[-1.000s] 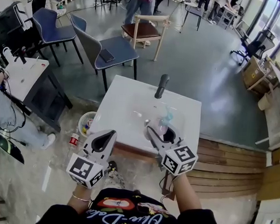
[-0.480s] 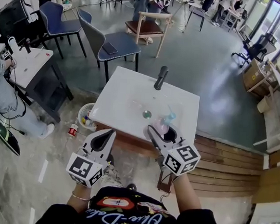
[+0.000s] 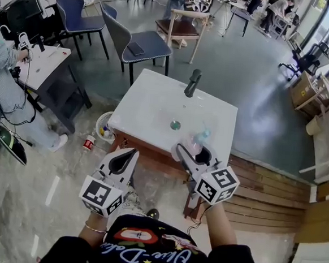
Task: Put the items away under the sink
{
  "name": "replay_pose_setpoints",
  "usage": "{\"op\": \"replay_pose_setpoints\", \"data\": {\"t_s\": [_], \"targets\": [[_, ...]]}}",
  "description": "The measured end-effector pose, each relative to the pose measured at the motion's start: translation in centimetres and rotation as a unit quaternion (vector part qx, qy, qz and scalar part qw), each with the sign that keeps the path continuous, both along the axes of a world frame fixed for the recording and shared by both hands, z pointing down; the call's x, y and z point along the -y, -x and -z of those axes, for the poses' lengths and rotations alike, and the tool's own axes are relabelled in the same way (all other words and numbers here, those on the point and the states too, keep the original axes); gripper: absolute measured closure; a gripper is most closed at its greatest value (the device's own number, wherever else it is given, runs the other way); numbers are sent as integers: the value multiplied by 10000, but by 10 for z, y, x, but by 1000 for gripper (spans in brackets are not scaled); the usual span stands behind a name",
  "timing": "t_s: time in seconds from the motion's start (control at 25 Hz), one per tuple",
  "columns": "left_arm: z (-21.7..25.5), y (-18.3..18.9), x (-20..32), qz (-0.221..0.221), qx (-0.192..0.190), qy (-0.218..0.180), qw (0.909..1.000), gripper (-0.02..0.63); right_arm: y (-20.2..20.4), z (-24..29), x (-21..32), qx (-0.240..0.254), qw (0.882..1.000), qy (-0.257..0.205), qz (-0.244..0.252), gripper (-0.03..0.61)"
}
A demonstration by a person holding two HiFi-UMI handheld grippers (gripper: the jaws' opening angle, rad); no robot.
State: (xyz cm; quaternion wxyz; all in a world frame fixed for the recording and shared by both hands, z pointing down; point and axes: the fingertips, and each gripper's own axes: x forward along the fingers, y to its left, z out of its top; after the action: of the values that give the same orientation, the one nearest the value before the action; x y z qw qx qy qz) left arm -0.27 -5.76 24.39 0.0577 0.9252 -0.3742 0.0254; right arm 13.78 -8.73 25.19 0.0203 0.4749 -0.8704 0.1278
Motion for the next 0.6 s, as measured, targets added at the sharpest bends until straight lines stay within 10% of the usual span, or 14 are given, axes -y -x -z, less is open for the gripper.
{"op": "replay_pose_setpoints", "data": {"t_s": [0.6], "targets": [[2, 1, -37, 5, 241, -142, 9996, 606, 8, 2, -41, 157, 9997, -93, 155, 367]]}}
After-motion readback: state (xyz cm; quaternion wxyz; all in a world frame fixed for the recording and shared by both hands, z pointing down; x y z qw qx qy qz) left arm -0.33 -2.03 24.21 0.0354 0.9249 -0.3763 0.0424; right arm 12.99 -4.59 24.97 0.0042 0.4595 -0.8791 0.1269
